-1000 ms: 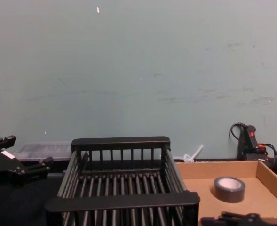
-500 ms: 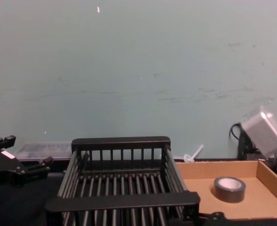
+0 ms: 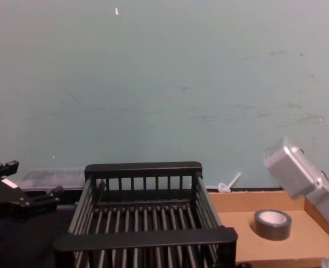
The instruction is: Pick up the white tape and place it into the black box , Pick up the silver tape and place it into the brown box.
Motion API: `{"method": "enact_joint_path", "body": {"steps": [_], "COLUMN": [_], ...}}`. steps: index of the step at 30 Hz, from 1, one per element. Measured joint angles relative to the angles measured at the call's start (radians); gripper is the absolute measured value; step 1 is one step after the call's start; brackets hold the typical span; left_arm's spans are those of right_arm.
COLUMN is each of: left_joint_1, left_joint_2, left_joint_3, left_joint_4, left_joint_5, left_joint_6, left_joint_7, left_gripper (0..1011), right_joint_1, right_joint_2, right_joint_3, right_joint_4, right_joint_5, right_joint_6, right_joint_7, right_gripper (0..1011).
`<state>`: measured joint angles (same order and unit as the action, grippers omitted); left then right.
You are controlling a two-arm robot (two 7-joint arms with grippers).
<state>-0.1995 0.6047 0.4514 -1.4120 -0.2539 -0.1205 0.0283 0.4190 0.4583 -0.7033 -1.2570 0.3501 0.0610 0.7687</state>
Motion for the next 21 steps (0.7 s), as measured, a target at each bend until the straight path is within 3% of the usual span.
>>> {"method": "enact_joint_path", "body": {"steps": [21], "left_joint_1": [0.000], "left_joint_2": [0.000], "left_joint_3": [0.000], "left_joint_4": [0.000], "left_joint_5": [0.000], "left_joint_6": [0.000], "left_joint_7": [0.000], "left_gripper": [1001], "right_joint_1": [-0.021], "right_joint_2": [0.004], "right_joint_3": [-0.022], "right_joint_4": [0.003], "right_joint_5": [-0.010], "right_joint_6": [-0.017], "right_joint_7": [-0.003], "right_gripper": [1002]}}
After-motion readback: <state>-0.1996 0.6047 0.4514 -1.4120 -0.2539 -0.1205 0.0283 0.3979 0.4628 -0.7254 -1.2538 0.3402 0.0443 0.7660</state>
